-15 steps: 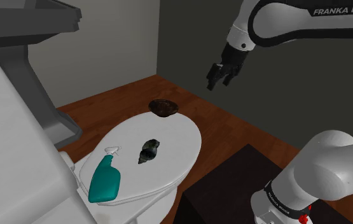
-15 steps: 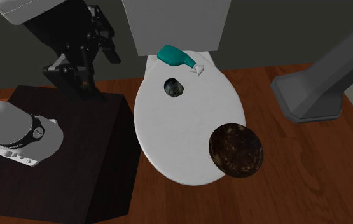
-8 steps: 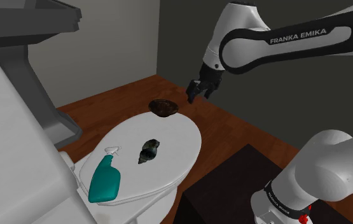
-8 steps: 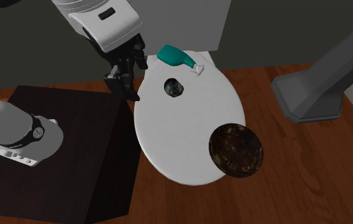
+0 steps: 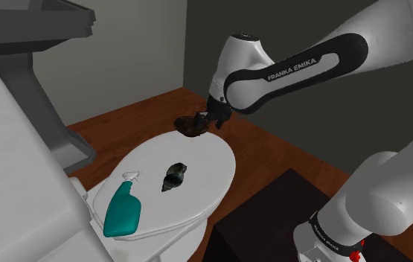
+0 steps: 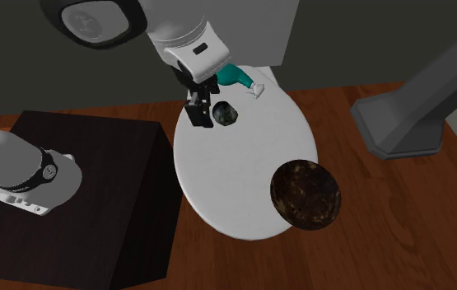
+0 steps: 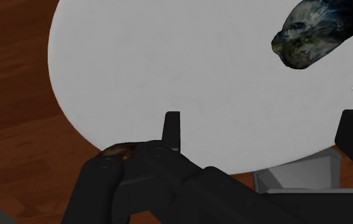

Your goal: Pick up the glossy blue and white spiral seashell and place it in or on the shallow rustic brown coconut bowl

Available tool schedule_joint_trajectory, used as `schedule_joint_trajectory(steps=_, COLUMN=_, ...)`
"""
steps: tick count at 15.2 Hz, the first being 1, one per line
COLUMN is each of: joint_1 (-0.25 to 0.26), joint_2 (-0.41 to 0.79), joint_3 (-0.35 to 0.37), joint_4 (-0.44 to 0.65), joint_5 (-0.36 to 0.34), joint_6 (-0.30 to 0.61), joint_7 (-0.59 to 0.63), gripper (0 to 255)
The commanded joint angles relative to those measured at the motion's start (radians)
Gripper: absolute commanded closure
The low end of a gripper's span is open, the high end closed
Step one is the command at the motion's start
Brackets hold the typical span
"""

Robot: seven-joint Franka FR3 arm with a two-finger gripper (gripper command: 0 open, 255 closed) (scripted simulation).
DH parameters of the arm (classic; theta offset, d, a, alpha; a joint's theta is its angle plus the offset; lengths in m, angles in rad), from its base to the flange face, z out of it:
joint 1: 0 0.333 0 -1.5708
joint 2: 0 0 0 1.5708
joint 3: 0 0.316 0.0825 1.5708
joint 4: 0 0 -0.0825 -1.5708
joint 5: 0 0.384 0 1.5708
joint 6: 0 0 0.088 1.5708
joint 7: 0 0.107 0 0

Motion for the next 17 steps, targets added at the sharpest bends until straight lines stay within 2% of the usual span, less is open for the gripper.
schedule_joint_trajectory(steps=1, joint_1=0.0, joint_2=0.078, joint_3=0.027, joint_4=0.025, joint_5=-0.022, joint_6=0.057, joint_7=0.047, gripper=0)
schedule_joint_trajectory(steps=6, joint_1=0.002, joint_2=0.279, joint_3=0.068, joint_4=0.11, joint_5=-0.133, joint_6=0.173, joint_7=0.185, gripper=0)
schedule_joint_trajectory(steps=10, joint_1=0.036, joint_2=0.434, joint_3=0.059, joint_4=0.199, joint_5=-0.246, joint_6=0.234, joint_7=0.305, gripper=0)
schedule_joint_trajectory(steps=17, joint_1=0.063, joint_2=0.531, joint_3=0.021, joint_4=0.222, joint_5=-0.317, joint_6=0.303, joint_7=0.357, gripper=0)
